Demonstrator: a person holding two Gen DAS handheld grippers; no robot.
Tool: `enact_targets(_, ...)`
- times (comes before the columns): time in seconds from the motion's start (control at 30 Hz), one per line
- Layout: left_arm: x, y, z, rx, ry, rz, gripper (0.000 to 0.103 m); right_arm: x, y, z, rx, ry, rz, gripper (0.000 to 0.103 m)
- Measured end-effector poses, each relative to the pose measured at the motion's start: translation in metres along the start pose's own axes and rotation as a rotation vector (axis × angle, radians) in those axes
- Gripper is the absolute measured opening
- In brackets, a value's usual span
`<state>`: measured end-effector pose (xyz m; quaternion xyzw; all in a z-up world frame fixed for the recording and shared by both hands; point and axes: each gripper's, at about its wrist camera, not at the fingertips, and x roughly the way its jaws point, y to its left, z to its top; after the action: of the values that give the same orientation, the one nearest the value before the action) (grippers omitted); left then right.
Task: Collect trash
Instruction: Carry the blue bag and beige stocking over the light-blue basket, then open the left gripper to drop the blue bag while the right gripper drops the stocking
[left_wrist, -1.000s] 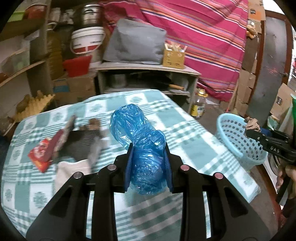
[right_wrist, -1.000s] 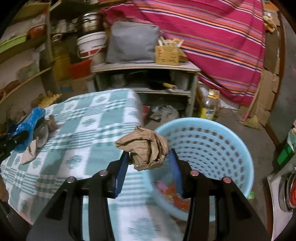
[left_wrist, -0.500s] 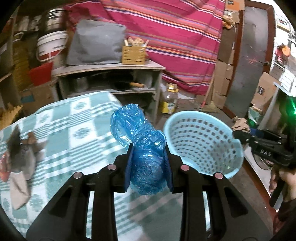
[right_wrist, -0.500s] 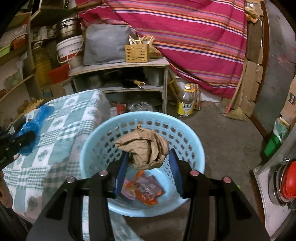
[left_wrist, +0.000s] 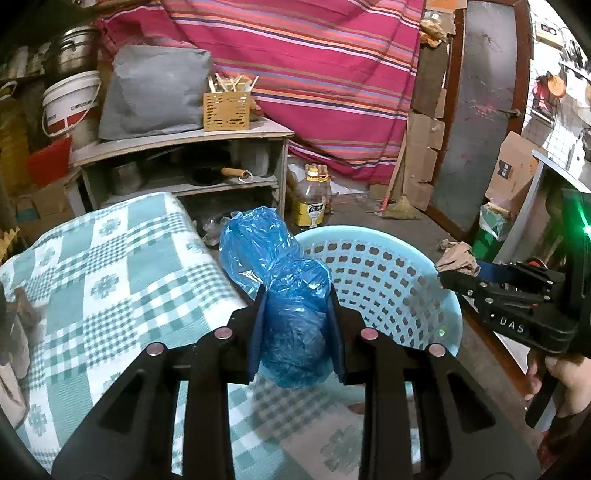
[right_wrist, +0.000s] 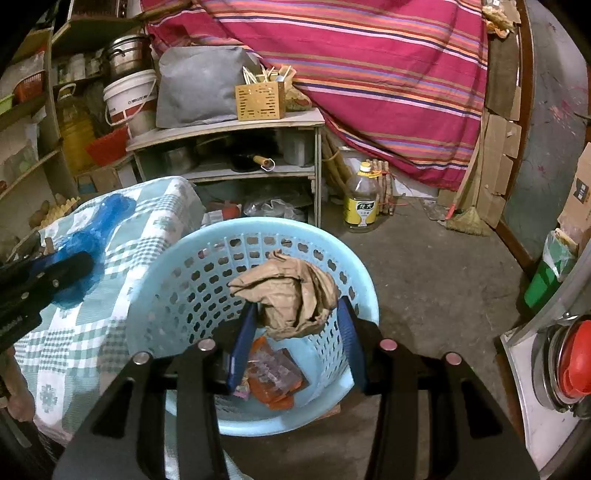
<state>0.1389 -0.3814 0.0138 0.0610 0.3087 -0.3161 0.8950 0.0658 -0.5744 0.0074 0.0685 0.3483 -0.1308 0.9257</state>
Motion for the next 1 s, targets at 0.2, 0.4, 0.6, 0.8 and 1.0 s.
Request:
enact_targets(0.2, 0.015, -0.013, 0.016, 0.016, 0.006, -0.041, 0.032, 0.004, -0.003, 0.004, 0.011, 0.0, -0.002, 0.044)
enact_targets(0.4, 0.018, -0.021, 0.024, 0.02, -0.012, -0.044, 0.063, 0.008, -0.003, 0.006, 0.012, 0.007, -0.01, 0.044)
enact_targets(0.6, 0.004, -0.006, 0.02, 0.009, -0.035, 0.004, 0.08, 0.01, 0.004, 0.005, 0.007, 0.014, -0.017, 0.044)
enact_targets(0.8, -0.023, 0.035, 0.01, -0.025, -0.061, 0.095, 0.089, 0.018, 0.014, 0.004, 0.014, 0.029, -0.013, 0.044)
enact_targets(1.0, -0.053, 0.092, -0.006, -0.064, -0.064, 0.203, 0.093, 0.025, 0.03, 0.008, 0.013, 0.028, -0.012, 0.045)
